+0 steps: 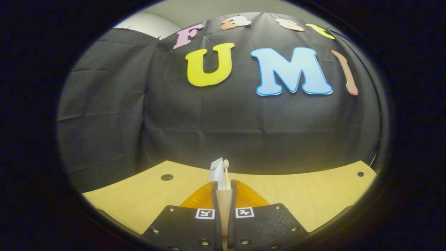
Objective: Put the toothbrush and toothpaste on the desktop into the cup, then pick up the cup and place it on the coaster on the desktop.
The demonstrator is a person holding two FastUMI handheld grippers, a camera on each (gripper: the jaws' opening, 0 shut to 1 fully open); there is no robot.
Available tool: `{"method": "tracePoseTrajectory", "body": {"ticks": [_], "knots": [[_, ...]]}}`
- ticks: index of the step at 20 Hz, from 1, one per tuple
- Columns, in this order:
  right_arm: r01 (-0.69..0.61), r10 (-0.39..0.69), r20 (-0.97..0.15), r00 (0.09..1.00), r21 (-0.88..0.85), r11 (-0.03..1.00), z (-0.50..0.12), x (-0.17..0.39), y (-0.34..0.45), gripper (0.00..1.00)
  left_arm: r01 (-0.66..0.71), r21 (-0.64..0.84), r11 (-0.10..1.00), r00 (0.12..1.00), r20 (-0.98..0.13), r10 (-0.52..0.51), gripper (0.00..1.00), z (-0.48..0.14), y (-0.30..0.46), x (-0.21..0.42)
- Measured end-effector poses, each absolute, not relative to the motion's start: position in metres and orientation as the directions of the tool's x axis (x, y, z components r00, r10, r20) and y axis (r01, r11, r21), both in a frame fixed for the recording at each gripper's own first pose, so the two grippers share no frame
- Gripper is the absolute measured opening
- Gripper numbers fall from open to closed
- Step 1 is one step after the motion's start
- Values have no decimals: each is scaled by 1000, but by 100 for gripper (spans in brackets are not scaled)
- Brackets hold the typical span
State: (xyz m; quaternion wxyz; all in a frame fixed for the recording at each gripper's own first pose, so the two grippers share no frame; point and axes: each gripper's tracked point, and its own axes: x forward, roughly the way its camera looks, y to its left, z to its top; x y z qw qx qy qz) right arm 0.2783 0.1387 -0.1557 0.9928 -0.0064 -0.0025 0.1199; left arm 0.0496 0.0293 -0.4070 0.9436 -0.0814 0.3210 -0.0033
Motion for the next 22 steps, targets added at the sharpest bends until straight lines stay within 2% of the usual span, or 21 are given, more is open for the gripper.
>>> {"method": "tracePoseTrajectory", "body": {"ticks": [5, 9, 10, 12, 13, 15, 22], "knots": [[-264, 263, -27, 964, -28, 964, -174, 287, 155, 7, -61, -159, 985, 796, -603, -48, 76, -386, 22, 41], [-295, 292, -52, 955, -56, 954, -183, 266, 153, 7, -64, -161, 985, 795, -605, -47, 76, -383, 19, 68], [-301, 298, -62, 953, -61, 952, -185, 261, 152, 10, -60, -157, 986, 796, -604, -47, 76, -381, 19, 76], [-311, 306, -79, 949, -68, 948, -193, 250, 147, 7, -52, -149, 987, 798, -600, -49, 76, -378, 17, 95], [-316, 310, -88, 947, -70, 946, -197, 246, 144, 11, -50, -148, 988, 799, -599, -49, 76, -376, 17, 102], [-325, 316, -113, 942, -71, 943, -205, 237, 140, 7, -45, -153, 987, 801, -597, -56, 76, -368, 21, 109], [-349, 332, -201, 922, -54, 936, -240, 211, 124, 7, -44, -168, 985, 808, -585, -64, 76, -336, 35, 132]]}}
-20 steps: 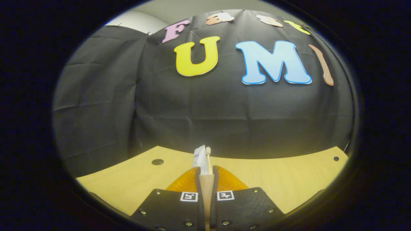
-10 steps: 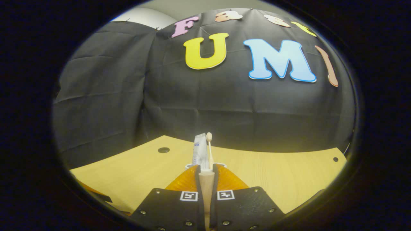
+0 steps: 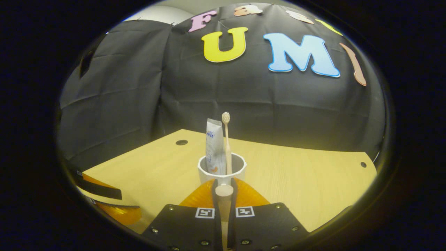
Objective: Put the toothbrush and toothpaste on the desktop into the cup, then pick up the cup and place it on the coaster on the desktop.
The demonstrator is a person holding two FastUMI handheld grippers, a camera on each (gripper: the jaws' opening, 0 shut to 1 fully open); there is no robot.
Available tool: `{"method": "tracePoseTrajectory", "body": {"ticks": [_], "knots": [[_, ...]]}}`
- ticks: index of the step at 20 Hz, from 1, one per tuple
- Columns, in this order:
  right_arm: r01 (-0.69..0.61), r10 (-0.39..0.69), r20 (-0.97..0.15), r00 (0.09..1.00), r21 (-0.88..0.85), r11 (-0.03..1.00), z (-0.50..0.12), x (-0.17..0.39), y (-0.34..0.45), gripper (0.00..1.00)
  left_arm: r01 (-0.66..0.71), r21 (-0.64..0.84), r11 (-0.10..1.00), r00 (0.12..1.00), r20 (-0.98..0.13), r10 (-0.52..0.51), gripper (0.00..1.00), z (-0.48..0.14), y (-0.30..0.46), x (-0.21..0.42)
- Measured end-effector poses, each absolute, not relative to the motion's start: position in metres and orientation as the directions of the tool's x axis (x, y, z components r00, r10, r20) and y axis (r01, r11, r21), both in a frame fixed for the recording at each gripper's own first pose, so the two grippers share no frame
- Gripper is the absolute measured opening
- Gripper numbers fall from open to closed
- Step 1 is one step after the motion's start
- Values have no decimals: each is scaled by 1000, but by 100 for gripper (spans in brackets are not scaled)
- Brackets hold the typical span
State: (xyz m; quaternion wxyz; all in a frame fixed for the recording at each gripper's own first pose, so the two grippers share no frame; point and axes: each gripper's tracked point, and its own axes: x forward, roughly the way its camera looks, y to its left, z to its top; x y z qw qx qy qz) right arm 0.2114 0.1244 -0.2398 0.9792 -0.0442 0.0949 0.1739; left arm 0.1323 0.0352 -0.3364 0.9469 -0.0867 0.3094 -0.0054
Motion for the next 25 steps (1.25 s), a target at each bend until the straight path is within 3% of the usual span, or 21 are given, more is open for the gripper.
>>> {"method": "tracePoseTrajectory", "body": {"ticks": [4, 9, 13, 18, 19, 20, 21, 22, 24, 25], "knots": [[-362, 347, -213, 913, -34, 932, -239, 204, 121, 19, -46, -174, 984, 813, -579, -65, 76, -331, 33, 130], [-359, 344, -152, 927, -92, 929, -211, 184, 115, 20, -36, -164, 986, 832, -552, -61, 76, -308, 29, 122], [-316, 310, -67, 948, -111, 942, -151, 155, 96, 20, -24, -156, 987, 865, -498, -58, 76, -267, 29, 117], [-207, 208, 13, 978, -76, 975, -61, 116, 53, 20, 11, -146, 989, 936, -347, -62, 76, -151, 19, 113], [-179, 182, 37, 983, -72, 981, -37, 108, 43, 14, 18, -146, 989, 952, -300, -62, 76, -122, 17, 110], [-162, 166, 56, 985, -69, 984, -20, 103, 37, 14, 25, -149, 989, 963, -263, -64, 76, -98, 15, 107], [-148, 152, 73, 986, -67, 987, -5, 97, 32, 20, 31, -152, 988, 973, -221, -65, 76, -73, 14, 104], [-136, 142, 93, 986, -66, 989, 12, 90, 27, 14, 39, -151, 988, 981, -181, -66, 75, -49, 12, 101], [-109, 116, 133, 984, -58, 992, 40, 75, 20, 22, 43, -136, 990, 994, -98, -57, 75, -7, 15, 88], [-105, 112, 144, 983, -52, 993, 50, 71, 19, 20, 47, -129, 990, 997, -55, -54, 75, 14, 14, 82]]}}
